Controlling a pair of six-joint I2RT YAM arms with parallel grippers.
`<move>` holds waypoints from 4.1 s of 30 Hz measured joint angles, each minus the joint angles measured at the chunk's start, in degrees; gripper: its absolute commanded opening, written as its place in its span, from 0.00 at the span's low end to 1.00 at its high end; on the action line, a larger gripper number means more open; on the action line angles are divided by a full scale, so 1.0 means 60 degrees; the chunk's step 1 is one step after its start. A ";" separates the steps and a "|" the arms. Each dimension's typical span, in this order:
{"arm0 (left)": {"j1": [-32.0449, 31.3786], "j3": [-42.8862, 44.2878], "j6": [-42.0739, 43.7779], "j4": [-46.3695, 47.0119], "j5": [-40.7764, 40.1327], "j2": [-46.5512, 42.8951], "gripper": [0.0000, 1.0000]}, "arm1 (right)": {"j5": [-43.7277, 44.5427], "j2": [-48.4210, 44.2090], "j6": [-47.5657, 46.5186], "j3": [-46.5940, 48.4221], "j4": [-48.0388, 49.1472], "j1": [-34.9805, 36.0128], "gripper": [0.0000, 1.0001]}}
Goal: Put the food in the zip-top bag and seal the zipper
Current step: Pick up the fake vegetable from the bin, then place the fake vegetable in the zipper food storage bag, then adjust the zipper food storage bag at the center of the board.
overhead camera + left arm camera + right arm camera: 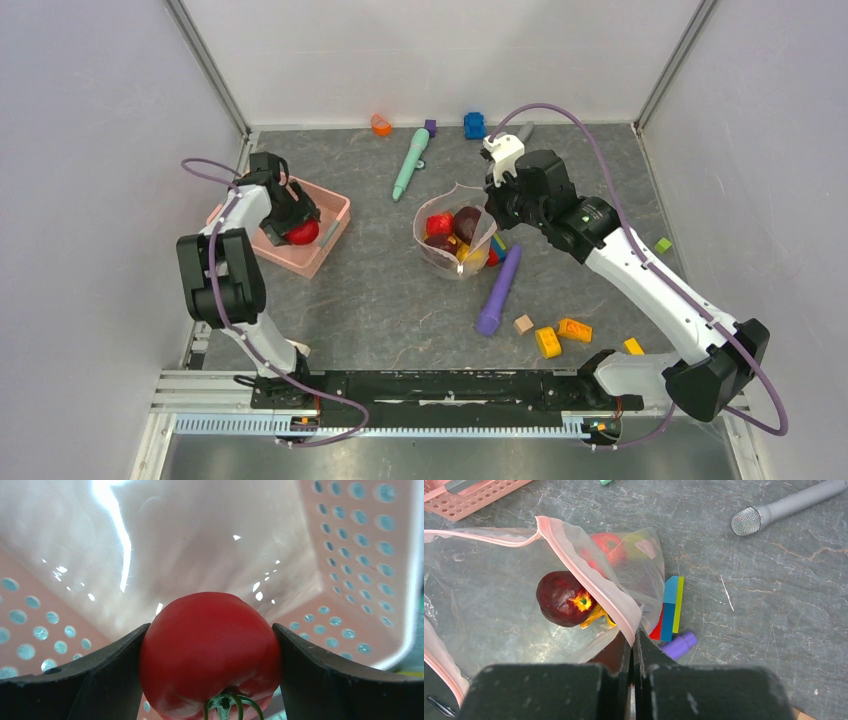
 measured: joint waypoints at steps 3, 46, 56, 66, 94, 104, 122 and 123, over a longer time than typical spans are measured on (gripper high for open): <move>0.0000 0.0004 -0.0015 -0.0036 -0.0015 -0.0630 0.48 | -0.0007 -0.0011 -0.0029 -0.0018 0.0004 0.0000 0.00; -1.0182 0.1242 0.1759 0.3060 0.0328 -0.4218 0.69 | -0.0324 -0.0368 -0.0102 -0.0415 0.0368 -0.0044 0.00; -1.0510 0.1614 0.1982 0.2393 -0.2124 -0.3541 0.99 | -0.0328 -0.0576 -0.0098 -0.0528 0.0430 -0.0047 0.00; -1.0663 0.1628 0.2014 0.2138 -0.2568 -0.3457 1.00 | -0.0550 -0.0688 -0.0073 -0.0586 0.0444 -0.0051 0.00; -1.0750 -0.1723 -0.0124 0.1381 -0.2510 -0.7267 1.00 | -0.1592 -0.0947 0.0357 -0.1045 0.1326 -0.0055 0.00; -1.1482 -0.2324 -0.0514 0.2080 -0.1362 -0.8714 1.00 | -0.0878 -0.0594 0.2568 -0.1173 0.2769 0.0080 0.00; -1.3223 -0.0754 -0.1035 0.0769 -0.6062 -0.5067 0.70 | 0.0066 -0.0965 0.3687 -0.1982 0.3738 0.0699 0.00; -1.3223 -0.0710 -0.1038 0.0743 -0.6200 -0.4998 0.63 | -0.0025 -0.0987 0.3687 -0.2018 0.3759 0.0703 0.00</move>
